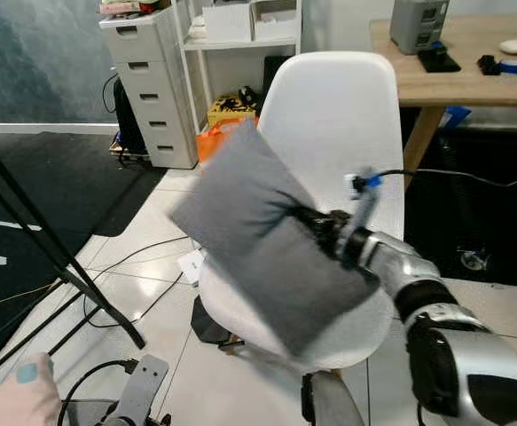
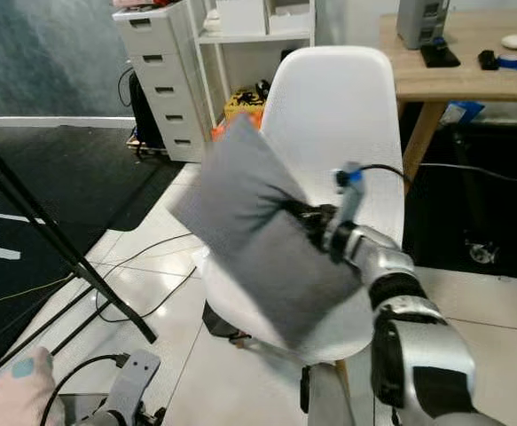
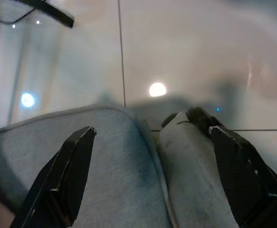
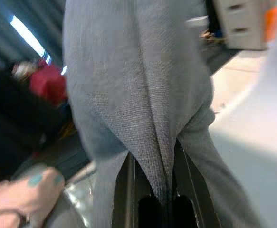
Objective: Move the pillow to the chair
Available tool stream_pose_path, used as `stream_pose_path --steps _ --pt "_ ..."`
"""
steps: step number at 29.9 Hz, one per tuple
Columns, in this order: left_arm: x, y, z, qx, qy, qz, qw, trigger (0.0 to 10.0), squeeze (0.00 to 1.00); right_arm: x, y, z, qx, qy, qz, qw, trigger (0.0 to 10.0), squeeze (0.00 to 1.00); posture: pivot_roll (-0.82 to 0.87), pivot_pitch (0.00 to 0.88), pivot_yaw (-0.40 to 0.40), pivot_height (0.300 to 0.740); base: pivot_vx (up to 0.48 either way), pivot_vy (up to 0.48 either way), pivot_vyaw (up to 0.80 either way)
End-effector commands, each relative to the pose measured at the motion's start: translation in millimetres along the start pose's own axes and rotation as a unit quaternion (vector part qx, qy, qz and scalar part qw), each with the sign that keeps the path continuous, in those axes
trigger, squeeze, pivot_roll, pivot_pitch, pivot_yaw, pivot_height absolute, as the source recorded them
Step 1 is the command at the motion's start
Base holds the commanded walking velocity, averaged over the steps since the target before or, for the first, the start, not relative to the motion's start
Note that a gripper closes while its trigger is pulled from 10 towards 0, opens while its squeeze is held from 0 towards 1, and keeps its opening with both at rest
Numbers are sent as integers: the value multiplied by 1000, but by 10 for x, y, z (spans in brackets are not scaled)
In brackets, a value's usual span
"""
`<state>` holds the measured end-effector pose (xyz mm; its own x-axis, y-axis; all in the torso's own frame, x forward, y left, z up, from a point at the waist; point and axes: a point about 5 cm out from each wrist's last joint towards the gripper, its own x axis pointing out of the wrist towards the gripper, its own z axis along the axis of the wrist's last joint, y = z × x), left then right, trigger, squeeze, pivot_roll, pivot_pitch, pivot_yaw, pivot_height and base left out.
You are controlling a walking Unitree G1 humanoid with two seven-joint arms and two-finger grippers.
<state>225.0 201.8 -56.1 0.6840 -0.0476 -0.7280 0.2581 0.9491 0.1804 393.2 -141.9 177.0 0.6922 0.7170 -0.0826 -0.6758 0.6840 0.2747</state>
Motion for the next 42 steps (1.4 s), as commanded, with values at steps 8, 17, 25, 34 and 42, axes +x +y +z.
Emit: stream_pose_path --steps 8,17,25,34,42 --pt "-38 84 -112 2 21 6 1000 10000 0 -213 -290 2 -60 111 -147 981 10000 0 -184 114 136 570 0 0 0" --pt "-40 94 -116 3 22 6 1000 10000 0 -443 -499 -30 -50 112 -241 963 10000 0 -182 113 144 560 0 0 0" --pt "-45 106 -124 5 23 6 1000 10000 0 -583 -595 -157 -51 133 -287 947 10000 0 -180 111 152 540 0 0 0" --pt "-50 107 -138 6 24 2 1000 10000 0 -829 -737 -370 -46 178 -377 908 10000 0 -182 104 156 505 0 0 0" --pt "-50 97 -143 5 25 -2 1000 10000 0 -993 -822 -437 -49 184 -435 880 10000 0 -181 100 153 475 0 0 0"
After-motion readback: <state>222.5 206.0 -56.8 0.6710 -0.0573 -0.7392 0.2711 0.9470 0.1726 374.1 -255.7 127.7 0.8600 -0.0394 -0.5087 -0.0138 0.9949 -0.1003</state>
